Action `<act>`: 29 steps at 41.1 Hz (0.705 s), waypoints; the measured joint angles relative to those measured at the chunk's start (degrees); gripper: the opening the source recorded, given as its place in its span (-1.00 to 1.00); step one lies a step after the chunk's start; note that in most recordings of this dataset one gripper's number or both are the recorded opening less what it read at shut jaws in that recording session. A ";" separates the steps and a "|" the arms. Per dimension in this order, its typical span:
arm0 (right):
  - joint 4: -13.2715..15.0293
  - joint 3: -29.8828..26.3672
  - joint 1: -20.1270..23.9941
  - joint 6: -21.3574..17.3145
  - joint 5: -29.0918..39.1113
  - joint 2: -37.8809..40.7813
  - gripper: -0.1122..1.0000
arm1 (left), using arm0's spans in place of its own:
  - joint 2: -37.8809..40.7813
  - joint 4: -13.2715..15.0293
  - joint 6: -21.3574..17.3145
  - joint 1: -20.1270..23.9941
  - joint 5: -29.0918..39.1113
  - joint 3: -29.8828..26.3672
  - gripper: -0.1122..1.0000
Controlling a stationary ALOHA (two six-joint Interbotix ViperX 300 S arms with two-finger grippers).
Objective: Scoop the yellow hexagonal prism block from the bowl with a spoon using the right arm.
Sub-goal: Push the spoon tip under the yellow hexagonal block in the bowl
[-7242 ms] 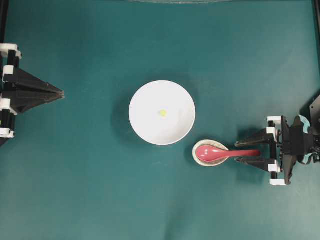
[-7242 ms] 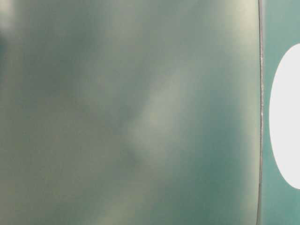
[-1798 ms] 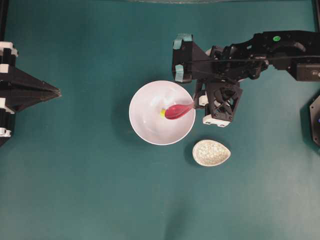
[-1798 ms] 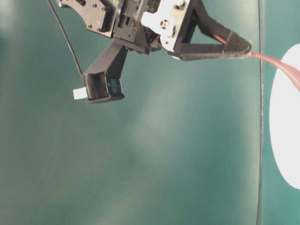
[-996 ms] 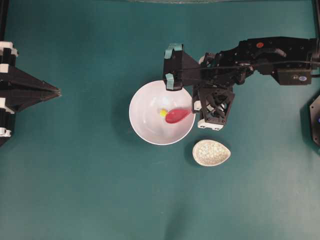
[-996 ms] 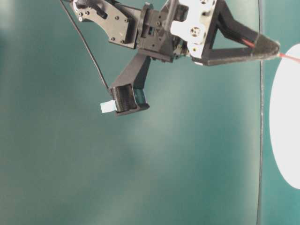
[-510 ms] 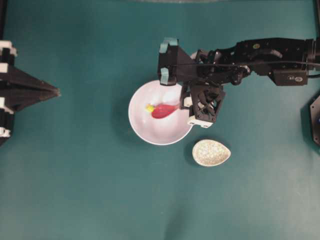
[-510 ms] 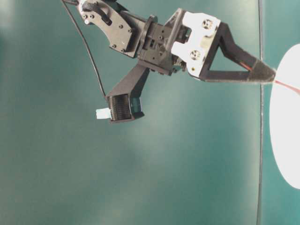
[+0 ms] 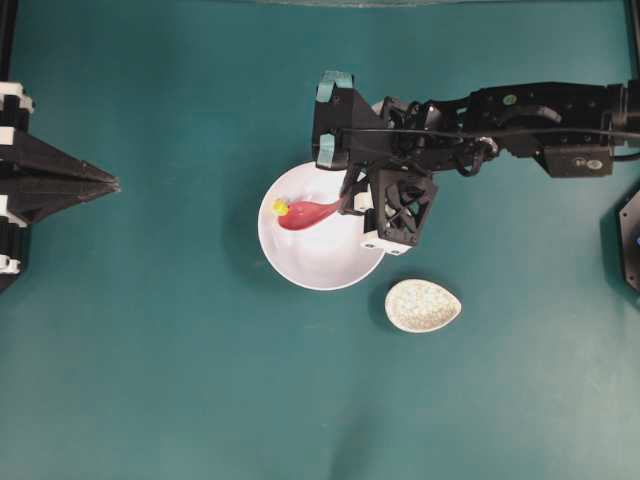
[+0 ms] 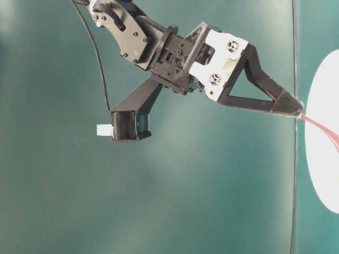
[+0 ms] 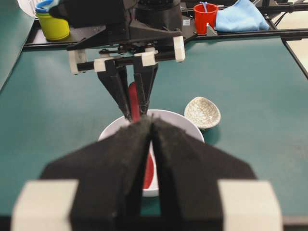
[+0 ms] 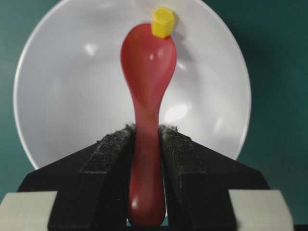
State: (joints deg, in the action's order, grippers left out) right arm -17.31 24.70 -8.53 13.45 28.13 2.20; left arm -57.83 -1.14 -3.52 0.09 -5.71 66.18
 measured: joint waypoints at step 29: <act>0.00 9.14 1.76 -0.79 -12.66 -1.76 -0.37 | -0.09 0.00 0.00 0.09 0.00 0.00 -0.66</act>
State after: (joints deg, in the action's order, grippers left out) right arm -17.31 33.84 -6.77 12.66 15.47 0.44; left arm -57.92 -1.14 -3.52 0.18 -5.71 66.18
